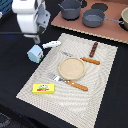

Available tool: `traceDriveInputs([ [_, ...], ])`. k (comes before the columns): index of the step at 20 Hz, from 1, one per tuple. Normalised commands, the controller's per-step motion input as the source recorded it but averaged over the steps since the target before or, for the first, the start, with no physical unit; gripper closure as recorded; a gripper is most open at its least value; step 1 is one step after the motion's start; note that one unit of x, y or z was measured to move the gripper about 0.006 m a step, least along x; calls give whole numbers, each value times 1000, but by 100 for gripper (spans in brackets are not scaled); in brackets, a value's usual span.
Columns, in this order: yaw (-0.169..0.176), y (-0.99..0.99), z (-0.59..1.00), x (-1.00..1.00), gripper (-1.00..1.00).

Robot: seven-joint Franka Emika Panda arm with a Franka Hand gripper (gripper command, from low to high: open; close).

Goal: Interact with the objects in diverse but meaningful ways.

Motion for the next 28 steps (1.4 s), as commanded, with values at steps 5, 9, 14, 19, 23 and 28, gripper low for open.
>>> traceDriveInputs([
  [5,-69,-5,-186,280,-100],
  [9,-78,129,-206,196,-100],
  [14,-90,42,-217,180,-100],
  [19,-102,-15,-259,146,-100],
  [23,-101,-50,-300,102,-100],
  [28,-54,-13,-421,-16,-100],
])
